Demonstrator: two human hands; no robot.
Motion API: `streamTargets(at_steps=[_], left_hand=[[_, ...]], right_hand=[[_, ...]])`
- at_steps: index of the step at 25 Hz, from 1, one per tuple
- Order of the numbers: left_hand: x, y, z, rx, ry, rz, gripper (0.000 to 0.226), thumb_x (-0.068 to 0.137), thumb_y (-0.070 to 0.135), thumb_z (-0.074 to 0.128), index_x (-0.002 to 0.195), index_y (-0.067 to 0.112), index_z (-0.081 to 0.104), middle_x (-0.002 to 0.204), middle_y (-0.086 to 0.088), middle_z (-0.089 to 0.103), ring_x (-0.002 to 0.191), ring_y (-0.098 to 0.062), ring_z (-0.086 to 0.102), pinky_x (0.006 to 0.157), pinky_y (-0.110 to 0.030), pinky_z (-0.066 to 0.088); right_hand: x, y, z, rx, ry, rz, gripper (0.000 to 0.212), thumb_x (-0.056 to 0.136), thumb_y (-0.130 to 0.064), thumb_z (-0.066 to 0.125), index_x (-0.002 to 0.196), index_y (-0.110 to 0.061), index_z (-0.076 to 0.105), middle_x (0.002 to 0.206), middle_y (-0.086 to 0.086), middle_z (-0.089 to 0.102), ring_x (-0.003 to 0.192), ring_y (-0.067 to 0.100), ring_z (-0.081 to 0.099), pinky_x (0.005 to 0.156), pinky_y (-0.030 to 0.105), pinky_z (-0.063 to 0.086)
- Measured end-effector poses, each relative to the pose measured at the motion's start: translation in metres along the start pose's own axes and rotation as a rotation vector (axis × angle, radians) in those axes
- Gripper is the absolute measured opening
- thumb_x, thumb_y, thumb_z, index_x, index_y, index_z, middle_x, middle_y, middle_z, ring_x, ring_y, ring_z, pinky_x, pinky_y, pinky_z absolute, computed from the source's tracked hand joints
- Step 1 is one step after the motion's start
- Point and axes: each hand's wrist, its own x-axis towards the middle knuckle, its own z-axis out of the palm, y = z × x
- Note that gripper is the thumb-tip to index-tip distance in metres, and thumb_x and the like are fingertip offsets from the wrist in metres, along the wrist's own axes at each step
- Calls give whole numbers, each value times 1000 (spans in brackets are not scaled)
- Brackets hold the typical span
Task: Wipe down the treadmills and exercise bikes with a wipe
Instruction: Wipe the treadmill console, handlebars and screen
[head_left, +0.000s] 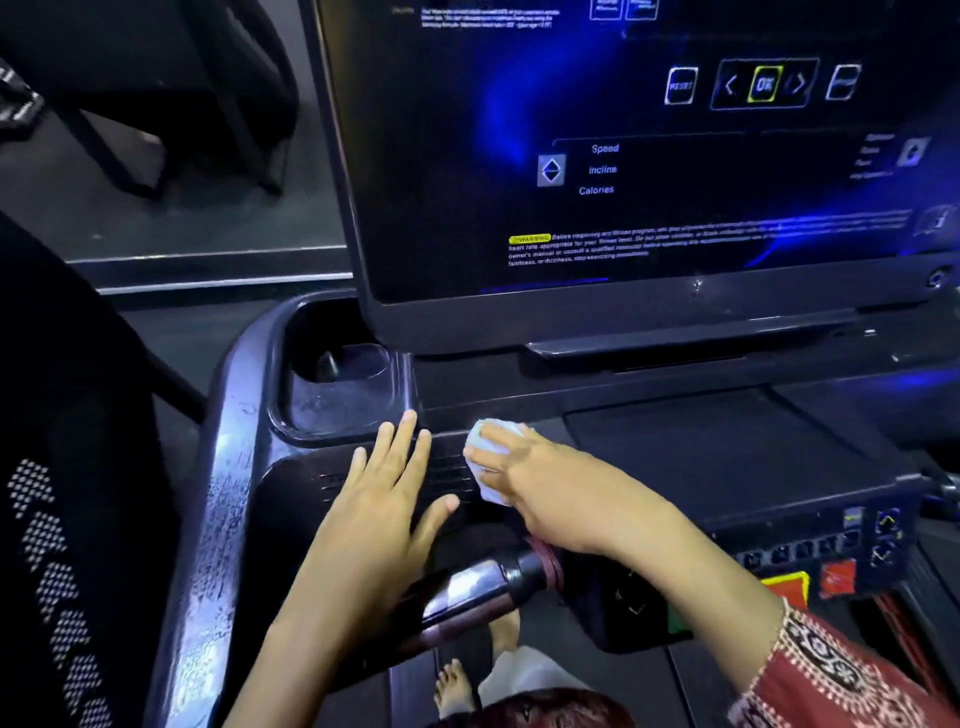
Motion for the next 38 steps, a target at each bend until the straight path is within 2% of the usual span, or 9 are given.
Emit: streamTargets(at_steps=[4, 7, 10, 12, 15, 23, 31, 35, 38], left_hand=[[1, -2, 0, -15, 18, 28, 100, 63, 67, -12, 151, 20, -3, 141, 16, -31, 126, 0, -36, 92, -9, -31], [-2, -7, -4, -9, 47, 30, 95, 67, 65, -8, 151, 20, 0, 146, 14, -23, 132, -2, -27, 98, -13, -27], [-13, -25, -1, 78, 171, 28, 77, 85, 53, 21, 145, 6, 32, 154, -10, 22, 140, -22, 19, 112, -38, 10], [-27, -42, 5, 110, 229, 12, 64, 88, 41, 35, 136, 0, 45, 144, -20, 42, 133, -33, 38, 108, -42, 25], [-49, -67, 8, 129, 302, -42, 61, 87, 36, 37, 135, -2, 41, 142, -22, 43, 131, -32, 30, 108, -41, 20], [-75, -92, 8, 148, 334, -150, 67, 74, -3, 74, 133, -12, 44, 140, -27, 43, 125, -45, 44, 95, -56, 25], [-74, -94, 15, 188, 373, -140, 58, 85, 18, 32, 136, -7, 43, 143, -21, 43, 129, -34, 45, 99, -53, 28], [-75, -95, 18, 182, 378, -148, 57, 86, 16, 34, 139, -5, 40, 147, -18, 38, 134, -31, 38, 102, -53, 23], [-75, -98, 19, 136, 365, -150, 59, 89, 20, 28, 144, -2, 33, 151, -14, 31, 139, -25, 28, 112, -37, 16]], right_hand=[[-16, -10, -14, -93, -6, 207, 27, 93, -5, 41, 113, -18, 53, 130, -6, 40, 99, 24, 52, 70, 36, 47], [-16, -33, -22, -162, 75, 238, 24, 95, -5, 39, 117, -14, 46, 124, 3, 47, 67, 23, 43, 55, 30, 33], [10, -42, -13, -199, 256, -6, 42, 82, -2, 63, 122, -9, 58, 130, 5, 56, 92, 26, 61, 64, 26, 47], [29, -28, 6, -298, 253, -309, 51, 78, 0, 68, 128, -2, 58, 137, 11, 53, 124, 25, 51, 94, 27, 42], [47, 4, 15, -590, 188, -620, 45, 89, -14, 51, 135, -14, 55, 142, 0, 51, 130, 18, 48, 109, 35, 24], [102, -31, 27, -760, -3, -854, 50, 93, -17, 31, 140, -12, 49, 146, -2, 45, 136, 17, 41, 116, 38, 13], [114, -37, 35, -760, 129, -828, 54, 91, -12, 34, 143, -15, 43, 148, -5, 43, 139, 16, 36, 116, 41, 17], [113, -11, 15, -899, -75, -1106, 58, 83, -10, 28, 133, -18, 57, 141, -7, 52, 137, 16, 40, 117, 39, 9], [88, 28, -7, -1000, -167, -1072, 55, 79, -17, 32, 117, -29, 68, 132, -15, 58, 145, 7, 10, 119, 34, -5]])
